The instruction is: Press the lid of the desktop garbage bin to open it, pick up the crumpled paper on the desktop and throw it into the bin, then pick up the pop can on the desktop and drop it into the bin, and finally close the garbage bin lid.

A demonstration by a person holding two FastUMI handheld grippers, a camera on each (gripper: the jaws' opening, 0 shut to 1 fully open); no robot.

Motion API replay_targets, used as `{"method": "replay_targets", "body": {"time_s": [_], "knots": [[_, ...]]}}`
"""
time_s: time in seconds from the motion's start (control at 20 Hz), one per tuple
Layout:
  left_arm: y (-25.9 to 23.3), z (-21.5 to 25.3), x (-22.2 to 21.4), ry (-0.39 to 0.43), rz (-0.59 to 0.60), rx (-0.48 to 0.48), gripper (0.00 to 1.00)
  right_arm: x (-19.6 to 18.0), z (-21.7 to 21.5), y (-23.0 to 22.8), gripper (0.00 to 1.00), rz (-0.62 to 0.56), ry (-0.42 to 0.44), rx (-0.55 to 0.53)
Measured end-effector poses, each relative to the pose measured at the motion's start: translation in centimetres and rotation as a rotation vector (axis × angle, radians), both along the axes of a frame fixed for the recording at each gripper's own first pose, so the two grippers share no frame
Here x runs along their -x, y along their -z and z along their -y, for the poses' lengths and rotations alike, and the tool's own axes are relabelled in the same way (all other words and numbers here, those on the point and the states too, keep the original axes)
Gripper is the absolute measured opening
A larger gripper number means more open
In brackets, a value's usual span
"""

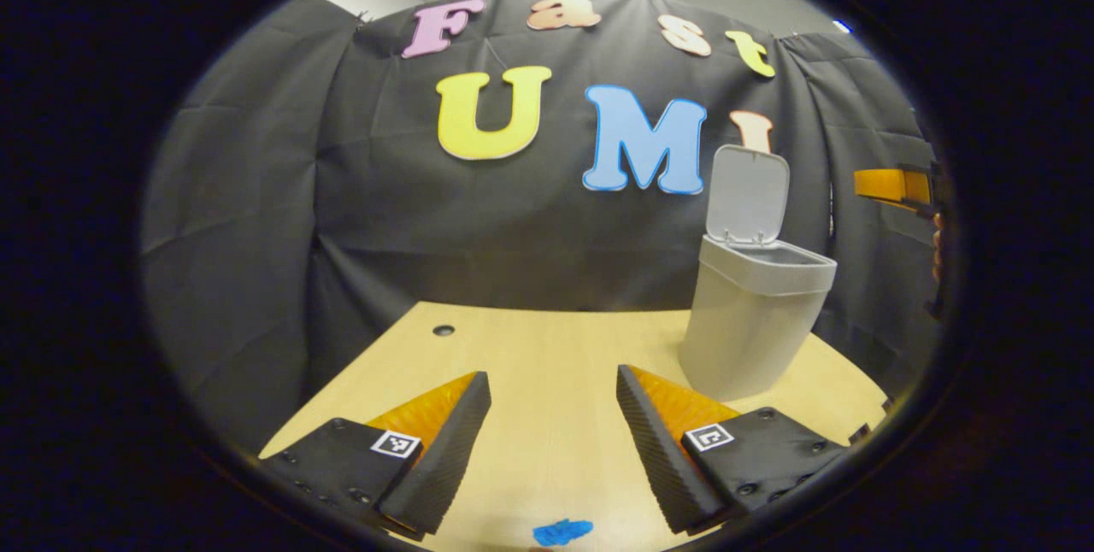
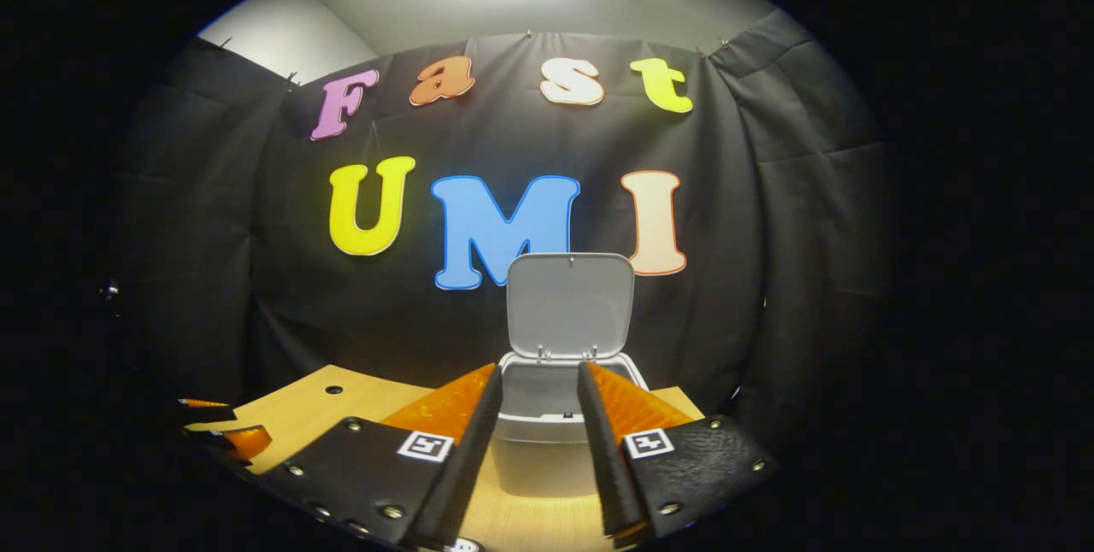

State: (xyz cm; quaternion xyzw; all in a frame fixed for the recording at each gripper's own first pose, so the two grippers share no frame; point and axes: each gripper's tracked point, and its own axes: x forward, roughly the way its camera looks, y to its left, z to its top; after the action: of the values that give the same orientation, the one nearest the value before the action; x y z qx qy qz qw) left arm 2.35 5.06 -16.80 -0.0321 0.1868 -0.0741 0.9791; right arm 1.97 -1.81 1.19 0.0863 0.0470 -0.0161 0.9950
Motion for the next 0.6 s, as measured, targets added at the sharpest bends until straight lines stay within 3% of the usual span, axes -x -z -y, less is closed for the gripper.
{"method": "replay_targets", "body": {"time_s": [0.05, 0.1, 0.2, 0.3, 0.35, 0.4, 0.45, 0.6], "knots": [[1.3, 0.0, 0.4, 0.005, -0.029, 0.003, 1.0, 0.5, 0.0, 0.2, 0.85, 0.001, 0.006, 0.007], [2.5, 0.0, 0.7, 0.013, -0.057, 0.002, 0.97, 0.9, 0.0, 0.3, 0.94, 0.005, 0.015, 0.016], [5.0, 0.0, 1.6, 0.03, -0.109, -0.013, 1.0, 1.8, 0.0, 0.6, 0.95, 0.011, 0.037, 0.041], [7.7, 0.2, 2.6, 0.05, -0.165, -0.022, 0.93, 2.6, -0.2, 0.5, 0.95, 0.02, 0.055, 0.055], [8.8, 0.3, 3.0, 0.06, -0.192, -0.019, 1.0, 2.9, -0.3, 0.5, 1.0, 0.026, 0.06, 0.059], [9.8, 0.5, 3.2, 0.068, -0.223, -0.02, 0.99, 3.1, -0.6, 0.6, 0.95, 0.027, 0.062, 0.061], [11.0, 0.7, 3.5, 0.079, -0.249, -0.02, 0.95, 3.3, -0.8, 0.7, 1.0, 0.026, 0.065, 0.063], [14.8, 1.1, 5.1, 0.107, -0.336, -0.042, 0.94, 4.1, -1.8, 1.1, 1.0, 0.016, 0.06, 0.073]]}}
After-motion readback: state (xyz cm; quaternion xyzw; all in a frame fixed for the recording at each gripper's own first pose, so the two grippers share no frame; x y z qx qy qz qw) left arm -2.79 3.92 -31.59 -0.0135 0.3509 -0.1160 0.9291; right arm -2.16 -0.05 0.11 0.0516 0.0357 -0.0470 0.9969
